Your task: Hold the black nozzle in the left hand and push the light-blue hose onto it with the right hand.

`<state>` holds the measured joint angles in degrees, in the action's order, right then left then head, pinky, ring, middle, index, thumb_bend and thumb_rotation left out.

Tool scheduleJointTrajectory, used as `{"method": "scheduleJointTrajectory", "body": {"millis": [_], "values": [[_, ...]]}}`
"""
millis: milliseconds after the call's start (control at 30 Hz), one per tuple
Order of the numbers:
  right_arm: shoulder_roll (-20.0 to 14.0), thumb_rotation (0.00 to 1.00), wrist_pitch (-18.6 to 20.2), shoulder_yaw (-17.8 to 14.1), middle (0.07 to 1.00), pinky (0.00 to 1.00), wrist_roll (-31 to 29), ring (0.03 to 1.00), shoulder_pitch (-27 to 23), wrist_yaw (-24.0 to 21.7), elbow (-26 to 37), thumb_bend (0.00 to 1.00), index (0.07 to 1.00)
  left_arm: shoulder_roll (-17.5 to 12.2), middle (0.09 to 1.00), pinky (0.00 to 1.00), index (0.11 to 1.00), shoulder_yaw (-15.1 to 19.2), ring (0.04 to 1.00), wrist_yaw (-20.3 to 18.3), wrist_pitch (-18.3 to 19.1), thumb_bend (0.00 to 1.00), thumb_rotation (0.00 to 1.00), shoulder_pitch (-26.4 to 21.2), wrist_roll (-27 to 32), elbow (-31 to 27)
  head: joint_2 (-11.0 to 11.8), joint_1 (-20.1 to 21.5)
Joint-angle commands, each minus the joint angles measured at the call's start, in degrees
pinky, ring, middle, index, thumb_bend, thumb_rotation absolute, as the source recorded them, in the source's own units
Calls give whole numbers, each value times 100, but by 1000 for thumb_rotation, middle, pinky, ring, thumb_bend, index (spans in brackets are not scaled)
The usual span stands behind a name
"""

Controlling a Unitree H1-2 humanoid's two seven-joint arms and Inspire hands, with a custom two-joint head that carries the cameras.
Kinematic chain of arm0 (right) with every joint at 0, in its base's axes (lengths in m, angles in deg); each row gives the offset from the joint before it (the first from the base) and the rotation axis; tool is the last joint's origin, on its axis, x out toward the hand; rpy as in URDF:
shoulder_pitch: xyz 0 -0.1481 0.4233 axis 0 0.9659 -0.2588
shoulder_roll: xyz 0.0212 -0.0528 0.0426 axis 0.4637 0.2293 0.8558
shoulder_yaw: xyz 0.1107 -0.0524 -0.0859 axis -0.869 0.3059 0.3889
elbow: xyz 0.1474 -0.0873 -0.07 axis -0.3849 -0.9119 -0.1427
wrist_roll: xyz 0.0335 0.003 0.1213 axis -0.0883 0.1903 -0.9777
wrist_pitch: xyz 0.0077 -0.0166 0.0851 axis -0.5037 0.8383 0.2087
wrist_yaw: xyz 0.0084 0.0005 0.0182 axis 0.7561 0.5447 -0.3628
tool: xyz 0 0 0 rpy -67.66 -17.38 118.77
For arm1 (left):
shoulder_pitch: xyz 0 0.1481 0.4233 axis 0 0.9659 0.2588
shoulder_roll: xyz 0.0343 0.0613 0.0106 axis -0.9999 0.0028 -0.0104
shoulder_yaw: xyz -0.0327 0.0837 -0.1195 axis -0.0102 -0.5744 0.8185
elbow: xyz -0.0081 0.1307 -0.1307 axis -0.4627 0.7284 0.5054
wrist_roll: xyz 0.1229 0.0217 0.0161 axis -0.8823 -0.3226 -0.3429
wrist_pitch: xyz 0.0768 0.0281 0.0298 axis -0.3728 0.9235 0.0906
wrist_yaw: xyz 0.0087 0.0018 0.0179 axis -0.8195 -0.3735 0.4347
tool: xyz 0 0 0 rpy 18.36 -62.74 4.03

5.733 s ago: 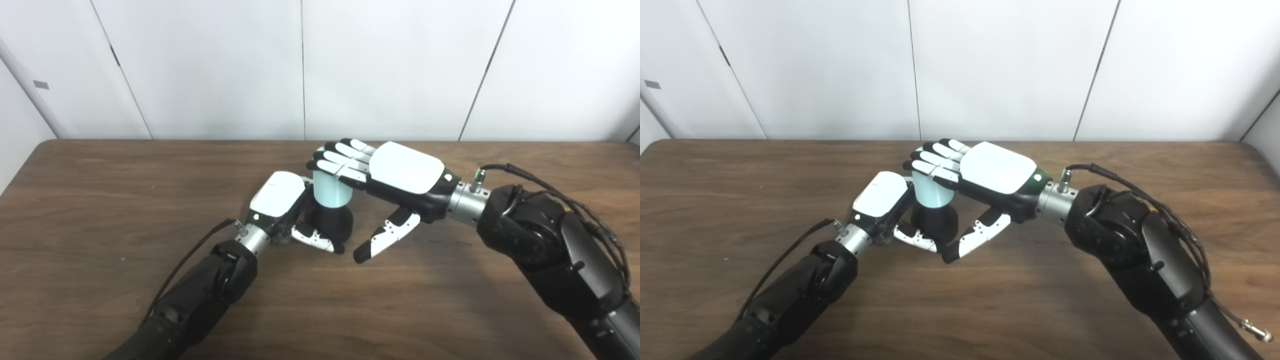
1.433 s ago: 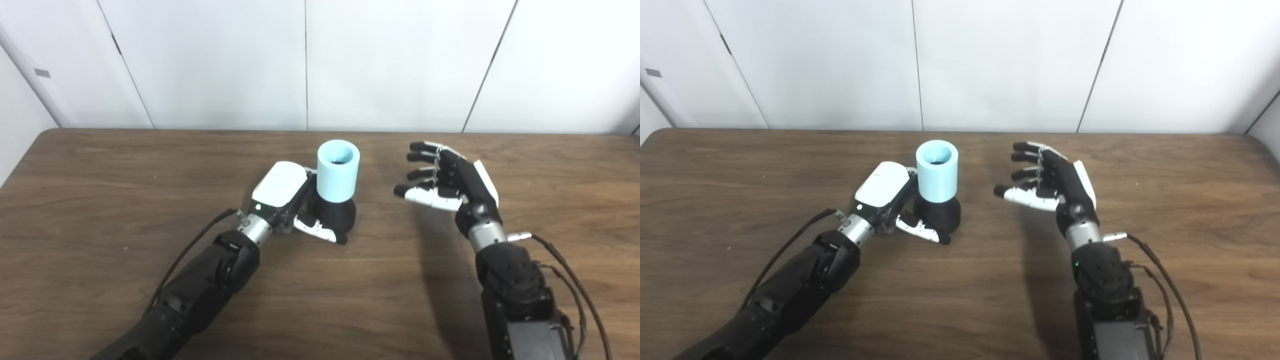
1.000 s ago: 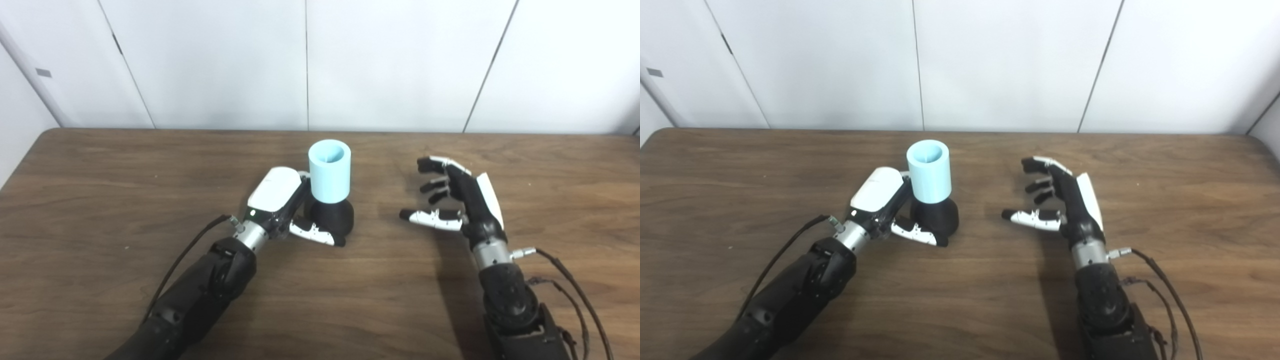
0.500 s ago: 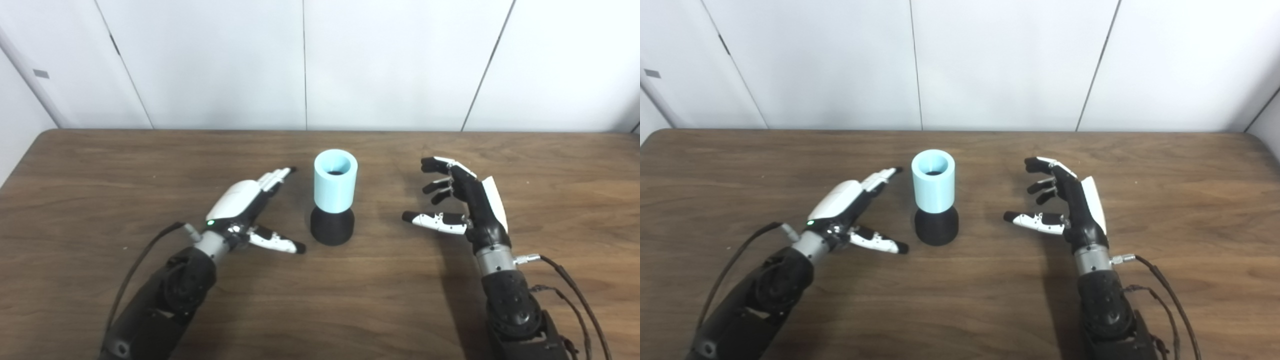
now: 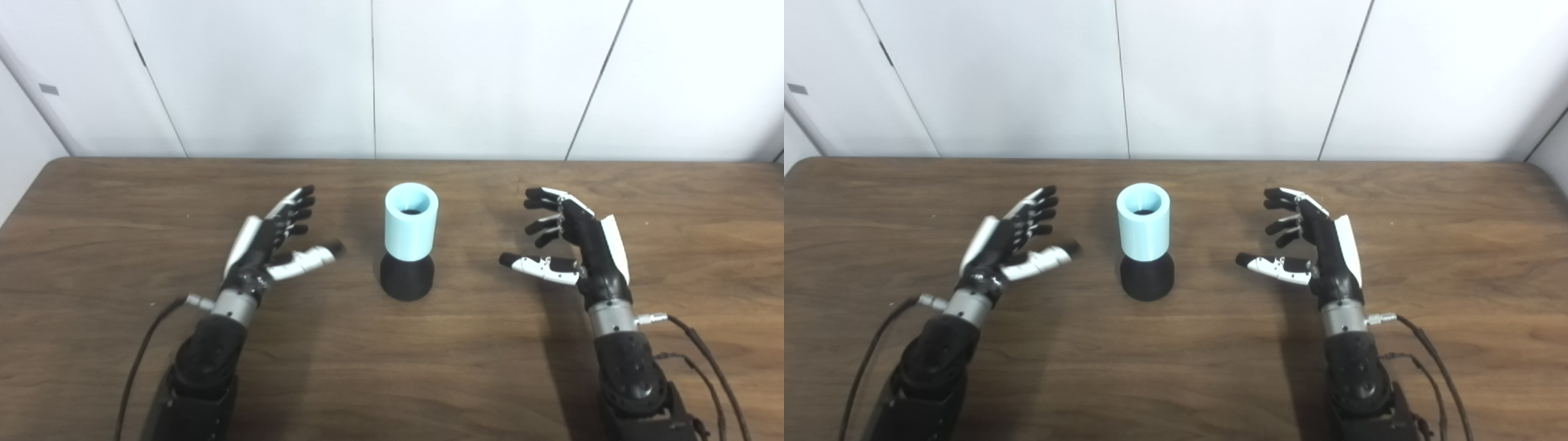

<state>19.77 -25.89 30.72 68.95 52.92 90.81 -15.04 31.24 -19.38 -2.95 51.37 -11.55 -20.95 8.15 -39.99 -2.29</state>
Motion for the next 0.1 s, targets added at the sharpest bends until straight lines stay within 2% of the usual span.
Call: {"method": "scheduleJointTrajectory", "body": {"millis": [0, 67], "values": [[37, 119, -232, -95, 693, 379, -286, 516, -197, -21, 323, 664, 713, 251, 620, 400, 656, 449, 537, -175, 533, 640, 59, 47, 1425, -332, -6, 3], [48, 125, -234, -104, 691, 377, -352, 511, -177, -24, 327, 653, 712, 254, 587, 385, 621, 508, 517, -331, 486, 637, 16, 83, 1579, -257, -7, 12]]}}
